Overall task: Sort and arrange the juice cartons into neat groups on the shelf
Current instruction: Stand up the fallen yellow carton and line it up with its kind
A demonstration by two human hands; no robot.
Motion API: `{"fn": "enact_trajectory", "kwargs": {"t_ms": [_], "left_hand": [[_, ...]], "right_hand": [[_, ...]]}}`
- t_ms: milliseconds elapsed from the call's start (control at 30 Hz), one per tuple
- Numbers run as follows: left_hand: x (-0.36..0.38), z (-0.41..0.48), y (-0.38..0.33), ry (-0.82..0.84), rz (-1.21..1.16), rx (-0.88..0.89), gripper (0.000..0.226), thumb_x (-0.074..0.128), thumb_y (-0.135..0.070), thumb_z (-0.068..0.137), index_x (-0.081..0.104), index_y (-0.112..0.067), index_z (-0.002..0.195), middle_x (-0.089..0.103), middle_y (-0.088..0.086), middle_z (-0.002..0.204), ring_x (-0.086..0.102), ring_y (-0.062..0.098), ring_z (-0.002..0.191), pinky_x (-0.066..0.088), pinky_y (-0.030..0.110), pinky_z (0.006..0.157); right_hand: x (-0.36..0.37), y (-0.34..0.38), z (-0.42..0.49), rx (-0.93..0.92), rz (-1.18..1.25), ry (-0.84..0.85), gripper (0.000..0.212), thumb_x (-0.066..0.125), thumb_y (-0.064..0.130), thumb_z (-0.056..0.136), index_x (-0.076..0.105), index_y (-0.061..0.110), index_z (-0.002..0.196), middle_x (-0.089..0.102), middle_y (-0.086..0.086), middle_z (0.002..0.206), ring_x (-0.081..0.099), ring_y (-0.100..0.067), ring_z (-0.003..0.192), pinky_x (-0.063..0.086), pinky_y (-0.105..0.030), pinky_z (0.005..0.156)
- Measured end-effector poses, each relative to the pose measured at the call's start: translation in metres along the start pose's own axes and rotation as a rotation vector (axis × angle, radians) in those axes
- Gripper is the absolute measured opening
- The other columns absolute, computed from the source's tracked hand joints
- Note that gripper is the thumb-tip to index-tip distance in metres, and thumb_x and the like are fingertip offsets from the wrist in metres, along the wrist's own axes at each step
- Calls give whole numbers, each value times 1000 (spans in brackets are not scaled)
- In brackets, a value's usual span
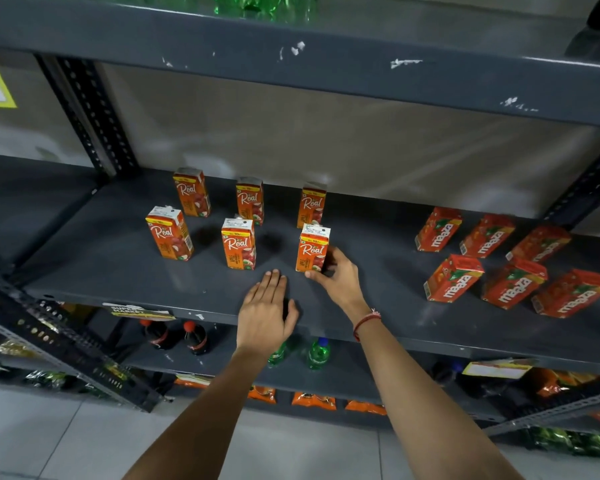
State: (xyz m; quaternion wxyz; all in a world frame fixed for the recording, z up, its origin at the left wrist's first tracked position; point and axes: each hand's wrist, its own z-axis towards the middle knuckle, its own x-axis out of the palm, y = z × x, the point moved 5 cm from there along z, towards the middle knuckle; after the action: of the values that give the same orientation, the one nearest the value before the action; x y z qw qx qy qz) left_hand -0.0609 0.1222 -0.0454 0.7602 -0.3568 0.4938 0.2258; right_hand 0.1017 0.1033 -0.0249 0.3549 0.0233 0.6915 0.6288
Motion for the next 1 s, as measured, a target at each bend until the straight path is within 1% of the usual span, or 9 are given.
{"fn": "enact_trajectory", "kwargs": {"t_ms": [300, 567, 633, 700, 733, 800, 867, 933, 1000], "left_hand": [[3, 1, 1, 0, 10, 6, 55, 35, -33, 86, 60, 2, 120, 58, 18, 127, 55, 29, 119, 42, 41, 98], [3, 0, 3, -18, 12, 15, 55, 35, -34, 87, 58, 1, 122, 57, 17, 129, 53, 27, 121, 41, 41, 100], [4, 0, 4, -29, 9, 18, 55, 34, -34, 88, 57, 1, 123, 56, 17, 130, 52, 28, 122, 40, 41, 101], [6, 0, 3, -43, 9, 25, 55, 34, -34, 88, 57, 2, 123, 57, 18, 130, 52, 28, 122, 41, 42, 100], [6, 0, 4, -53, 10, 30, 56, 34, -35, 88, 58, 2, 123, 57, 18, 129, 52, 29, 121, 42, 42, 100], [6, 0, 4, -85, -6, 24, 57, 34, -37, 88, 59, 2, 121, 58, 19, 128, 53, 30, 121, 42, 44, 99], [6, -3, 1, -146, -73, -22, 56, 34, -37, 89, 59, 1, 120, 58, 19, 128, 52, 30, 122, 41, 46, 99], [7, -9, -20, -202, -155, -40, 53, 36, -35, 89, 57, 0, 123, 56, 18, 130, 48, 30, 125, 39, 48, 100], [14, -12, -60, -203, -208, 26, 52, 37, -34, 89, 53, -2, 127, 53, 17, 134, 47, 30, 126, 38, 48, 101]], "right_hand": [[10, 1, 3, -27, -101, 88, 51, 75, 24, 75, 52, 11, 119, 65, -9, 119, 60, -23, 109, 49, -38, 95], [13, 0, 2, -44, -109, 101, 52, 75, 29, 75, 51, 18, 120, 65, -6, 119, 59, -23, 111, 50, -44, 96], [10, 2, 1, -34, -83, 88, 52, 77, 26, 74, 53, 14, 118, 65, -6, 117, 60, -19, 107, 51, -36, 94], [1, 6, -7, -34, -7, 31, 52, 78, 20, 72, 54, 10, 117, 65, -2, 113, 58, -10, 101, 48, -17, 85], [-6, 7, -13, -39, 27, -16, 53, 78, 19, 72, 54, 9, 118, 63, 1, 112, 56, -7, 100, 46, -13, 83], [-24, 0, -29, -40, 55, -115, 50, 77, 19, 75, 56, 10, 119, 62, 1, 114, 56, -7, 100, 49, -18, 84], [-51, -15, -49, -39, 55, -212, 39, 74, 20, 78, 60, 11, 114, 64, -3, 112, 59, -6, 94, 51, -14, 79], [-85, -31, -72, -42, 48, -347, 26, 72, 21, 80, 64, 14, 104, 65, -5, 103, 61, -4, 80, 49, -7, 68], [-125, -47, -95, -50, 52, -518, 15, 71, 18, 81, 62, 24, 92, 66, -10, 92, 61, -8, 72, 50, -12, 63]]}}
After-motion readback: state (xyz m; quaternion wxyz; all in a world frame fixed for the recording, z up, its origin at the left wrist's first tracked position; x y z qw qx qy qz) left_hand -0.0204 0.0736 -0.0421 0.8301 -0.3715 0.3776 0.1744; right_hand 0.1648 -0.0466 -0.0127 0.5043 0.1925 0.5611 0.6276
